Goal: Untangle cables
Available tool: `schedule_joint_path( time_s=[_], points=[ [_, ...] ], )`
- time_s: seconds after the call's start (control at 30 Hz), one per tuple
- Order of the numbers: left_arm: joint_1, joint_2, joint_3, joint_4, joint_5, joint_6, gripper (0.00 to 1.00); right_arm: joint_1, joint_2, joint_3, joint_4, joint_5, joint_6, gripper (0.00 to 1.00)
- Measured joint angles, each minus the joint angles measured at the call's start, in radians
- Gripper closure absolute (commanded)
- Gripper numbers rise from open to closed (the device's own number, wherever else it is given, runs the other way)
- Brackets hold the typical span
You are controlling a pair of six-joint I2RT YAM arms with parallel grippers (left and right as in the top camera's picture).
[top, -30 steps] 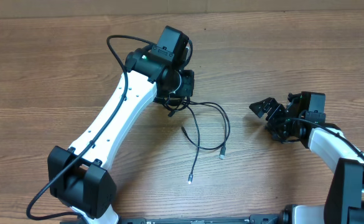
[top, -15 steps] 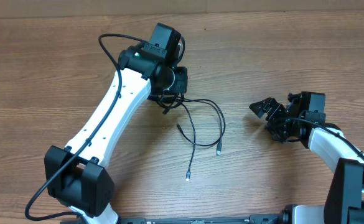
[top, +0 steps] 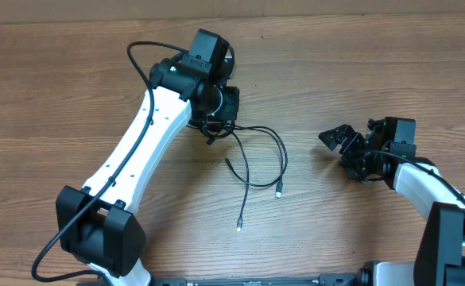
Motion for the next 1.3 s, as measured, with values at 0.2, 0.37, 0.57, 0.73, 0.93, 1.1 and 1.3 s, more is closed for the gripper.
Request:
schedule_joint_path(
  time_s=[0.2,0.37,0.57,0.73,0.93,1.1,1.3],
  points=[
    [0.000,-0.043,0.000,0.000,0.009,0.018,0.96,0.000,0.000,0.000,0.000,0.000,0.000,0.00],
    [0.000,-0.063,0.000,0.009,0.022,0.027,0.96,0.000,0.000,0.000,0.000,0.000,0.000,0.00],
    [-0.004,-0.064,-0.055,0.068,0.027,0.033,0.95,0.000,0.000,0.000,0.001,0.000,0.000,0.00],
    [-0.015,-0.064,-0.133,0.117,0.030,0.033,0.95,0.000,0.000,0.000,0.000,0.000,0.000,0.00],
    [-0.018,-0.064,-0.161,0.144,0.030,0.033,0.96,0.000,0.000,0.000,0.000,0.000,0.000,0.00],
    [-0.018,-0.064,-0.161,0.157,0.030,0.033,0.96,0.000,0.000,0.000,0.000,0.000,0.000,0.00],
    [-0.018,-0.064,-0.161,0.159,0.030,0.033,0.95,0.000,0.000,0.000,0.000,0.000,0.000,0.00]
  ],
)
